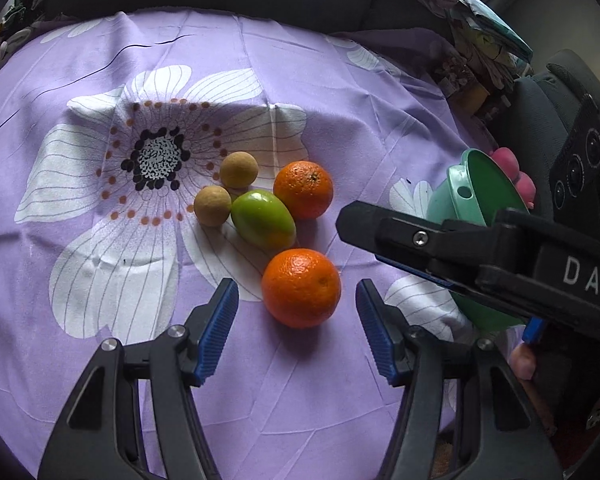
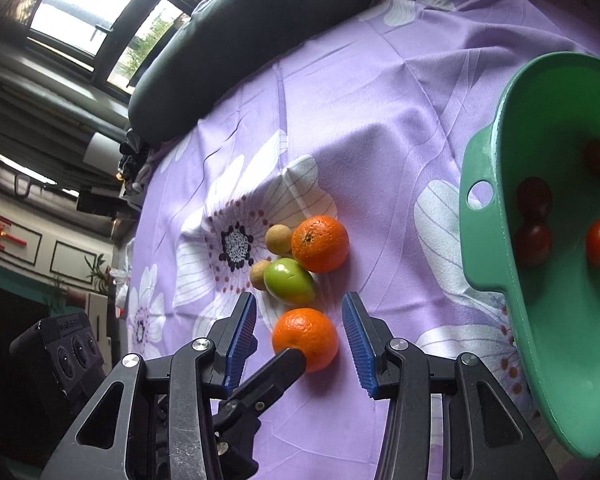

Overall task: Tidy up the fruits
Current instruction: 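Move both grippers back to the oranges beside the bowl, then close the left gripper on an orange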

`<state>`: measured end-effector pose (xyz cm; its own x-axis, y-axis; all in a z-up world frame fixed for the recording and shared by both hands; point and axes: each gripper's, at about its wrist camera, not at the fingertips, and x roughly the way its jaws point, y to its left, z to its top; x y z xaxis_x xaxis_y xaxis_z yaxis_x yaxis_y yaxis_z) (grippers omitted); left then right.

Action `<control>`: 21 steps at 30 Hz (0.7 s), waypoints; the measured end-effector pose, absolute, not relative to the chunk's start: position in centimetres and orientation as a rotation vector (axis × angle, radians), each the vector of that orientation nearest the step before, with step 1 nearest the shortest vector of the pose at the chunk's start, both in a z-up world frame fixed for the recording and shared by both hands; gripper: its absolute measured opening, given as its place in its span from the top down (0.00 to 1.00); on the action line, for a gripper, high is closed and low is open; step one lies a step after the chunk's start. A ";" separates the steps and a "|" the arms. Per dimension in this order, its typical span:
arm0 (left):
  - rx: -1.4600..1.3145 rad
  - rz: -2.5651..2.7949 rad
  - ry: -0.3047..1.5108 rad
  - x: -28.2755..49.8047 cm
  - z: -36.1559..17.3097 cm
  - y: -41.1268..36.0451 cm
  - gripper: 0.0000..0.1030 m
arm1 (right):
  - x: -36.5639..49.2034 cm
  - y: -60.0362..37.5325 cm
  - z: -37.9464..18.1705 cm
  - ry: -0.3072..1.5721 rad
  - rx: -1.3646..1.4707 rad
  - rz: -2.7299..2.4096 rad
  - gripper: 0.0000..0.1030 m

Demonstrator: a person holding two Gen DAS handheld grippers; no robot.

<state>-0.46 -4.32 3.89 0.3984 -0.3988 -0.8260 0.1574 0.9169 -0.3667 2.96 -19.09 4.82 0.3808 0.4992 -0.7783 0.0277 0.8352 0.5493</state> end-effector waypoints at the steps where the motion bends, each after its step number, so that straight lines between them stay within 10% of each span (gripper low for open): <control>1: -0.244 -0.368 1.117 -0.4 3.7 -4.6 0.42 | 3.1 -18.9 4.5 1.168 0.527 0.321 0.53; 21: -0.234 -0.350 1.132 0.1 2.8 -5.2 0.56 | 3.4 -16.7 3.1 1.231 0.435 0.328 0.54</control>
<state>0.11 -5.19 2.76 0.3792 -0.3880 -0.8400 0.1542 0.9216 -0.3561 3.44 -16.69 3.07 0.3042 0.4675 -0.8300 -0.0078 0.8725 0.4886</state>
